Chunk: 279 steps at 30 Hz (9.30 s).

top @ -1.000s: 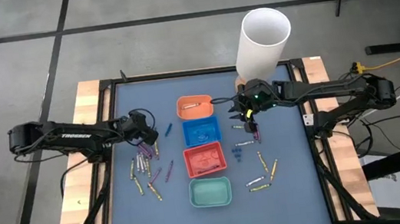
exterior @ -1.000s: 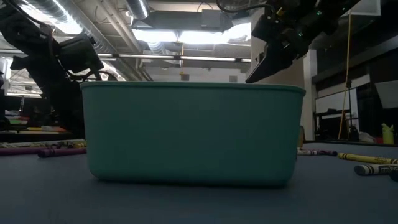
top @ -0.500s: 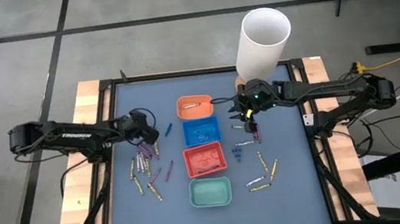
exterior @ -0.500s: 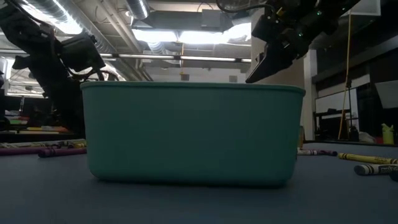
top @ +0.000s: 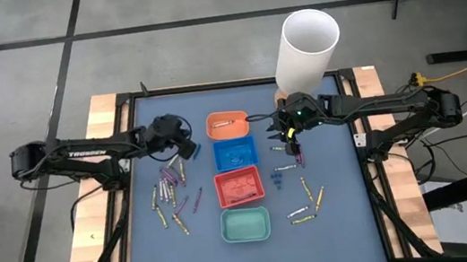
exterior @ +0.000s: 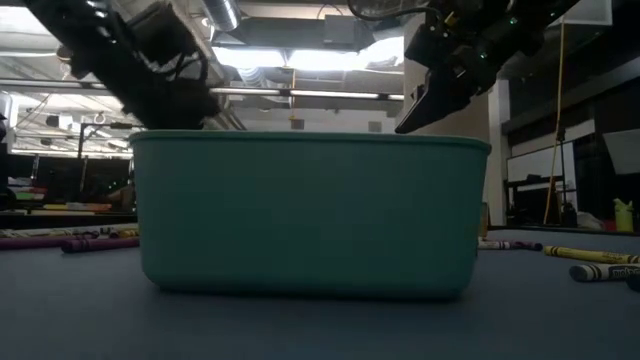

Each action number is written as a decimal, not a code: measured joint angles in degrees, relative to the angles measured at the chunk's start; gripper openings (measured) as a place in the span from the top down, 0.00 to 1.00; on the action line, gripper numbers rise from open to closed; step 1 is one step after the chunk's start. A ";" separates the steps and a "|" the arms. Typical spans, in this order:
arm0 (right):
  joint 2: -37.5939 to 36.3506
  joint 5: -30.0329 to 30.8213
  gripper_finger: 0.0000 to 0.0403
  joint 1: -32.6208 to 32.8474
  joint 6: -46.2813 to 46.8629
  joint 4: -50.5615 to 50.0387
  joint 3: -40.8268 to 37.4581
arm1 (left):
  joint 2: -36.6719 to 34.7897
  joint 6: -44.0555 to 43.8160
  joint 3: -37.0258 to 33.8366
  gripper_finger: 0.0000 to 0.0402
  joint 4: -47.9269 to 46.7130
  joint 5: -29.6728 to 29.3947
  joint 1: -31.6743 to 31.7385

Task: Sort crayons
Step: Put the gray crayon into the orange bin, then put the green crayon into the blue bin

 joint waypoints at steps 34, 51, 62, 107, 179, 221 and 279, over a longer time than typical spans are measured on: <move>0.02 -0.58 0.71 0.01 3.18 -0.09 0.00 | 32.66 27.90 0.23 0.96 62.91 3.69 -3.37; 0.02 -0.60 0.71 0.03 3.26 -0.72 -0.01 | 39.23 28.60 6.84 0.90 62.23 3.65 -3.25; 0.02 -0.61 0.71 0.03 6.20 -2.36 -0.02 | 39.23 28.39 6.83 0.75 61.41 3.61 -3.25; 1.49 6.45 0.71 0.03 13.43 7.97 -19.62 | 39.21 26.48 6.83 0.75 60.92 3.61 -3.27; 8.66 3.88 0.95 0.03 10.15 16.44 -14.84 | 35.68 26.44 6.78 0.75 60.30 3.31 -4.70; 22.08 -8.62 0.94 0.05 9.00 44.41 -7.82 | 3.21 -7.45 6.78 0.75 -27.84 5.14 -7.30; 22.06 -8.63 0.63 0.05 9.00 44.39 -7.82 | 3.10 -15.24 -5.44 0.75 -24.55 7.92 -7.33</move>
